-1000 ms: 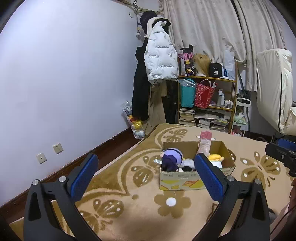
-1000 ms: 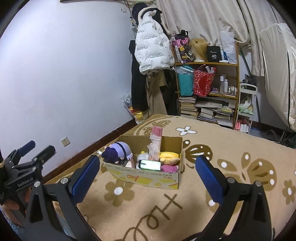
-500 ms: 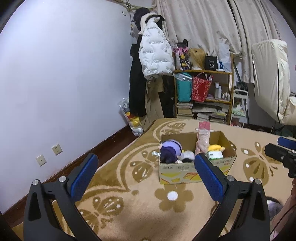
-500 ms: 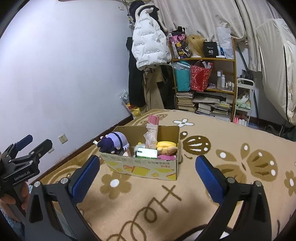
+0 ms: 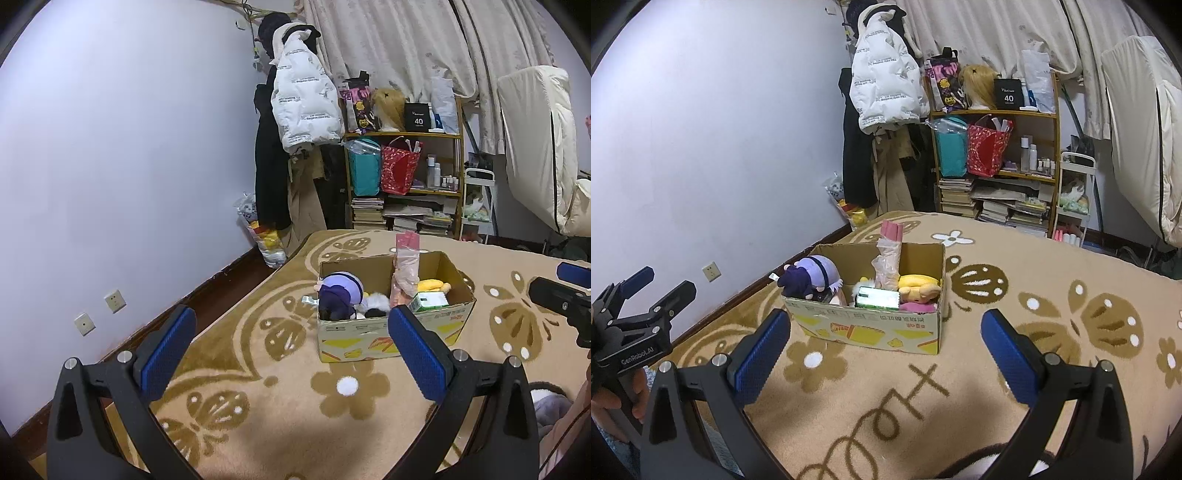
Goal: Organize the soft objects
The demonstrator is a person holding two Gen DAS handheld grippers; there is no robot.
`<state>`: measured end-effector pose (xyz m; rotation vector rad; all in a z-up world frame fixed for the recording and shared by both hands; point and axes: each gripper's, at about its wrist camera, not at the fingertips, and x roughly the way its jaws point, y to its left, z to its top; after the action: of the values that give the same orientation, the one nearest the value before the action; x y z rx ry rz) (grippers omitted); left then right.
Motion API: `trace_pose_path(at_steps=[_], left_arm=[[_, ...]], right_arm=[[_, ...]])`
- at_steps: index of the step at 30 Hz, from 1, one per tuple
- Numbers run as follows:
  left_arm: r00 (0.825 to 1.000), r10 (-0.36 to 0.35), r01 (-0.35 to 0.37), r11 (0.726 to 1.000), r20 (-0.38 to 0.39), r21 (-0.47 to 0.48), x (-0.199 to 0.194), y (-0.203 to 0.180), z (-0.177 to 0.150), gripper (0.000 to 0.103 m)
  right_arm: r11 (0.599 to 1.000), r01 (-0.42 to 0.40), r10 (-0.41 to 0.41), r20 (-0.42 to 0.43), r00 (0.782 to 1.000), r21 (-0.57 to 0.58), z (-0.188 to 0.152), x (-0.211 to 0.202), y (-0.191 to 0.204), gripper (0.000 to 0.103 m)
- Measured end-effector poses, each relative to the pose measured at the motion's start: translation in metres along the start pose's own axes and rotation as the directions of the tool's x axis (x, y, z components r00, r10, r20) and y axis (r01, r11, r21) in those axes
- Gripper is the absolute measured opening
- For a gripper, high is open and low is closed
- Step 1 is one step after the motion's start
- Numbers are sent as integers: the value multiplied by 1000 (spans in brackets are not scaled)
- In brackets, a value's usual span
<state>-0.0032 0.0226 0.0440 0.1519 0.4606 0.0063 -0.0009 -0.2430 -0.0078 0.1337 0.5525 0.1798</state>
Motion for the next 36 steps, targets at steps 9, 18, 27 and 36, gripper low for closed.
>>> trace_pose_path(at_steps=[9, 18, 27, 36], left_arm=[[1000, 5, -5, 1000, -10, 12, 4, -2, -2, 103], [1000, 0, 0, 1000, -29, 19, 8, -3, -6, 103], [1000, -1, 2, 1000, -29, 18, 8, -2, -7, 103], [1000, 6, -6, 1000, -23, 8, 6, -1, -6, 103]], right_arm=[[1000, 7, -7, 1, 1000, 5, -2, -1, -4, 103], [1000, 18, -18, -3, 1000, 6, -6, -1, -4, 103], [1000, 19, -19, -2, 1000, 7, -5, -2, -3, 103], [1000, 19, -19, -2, 1000, 9, -5, -3, -4, 103]])
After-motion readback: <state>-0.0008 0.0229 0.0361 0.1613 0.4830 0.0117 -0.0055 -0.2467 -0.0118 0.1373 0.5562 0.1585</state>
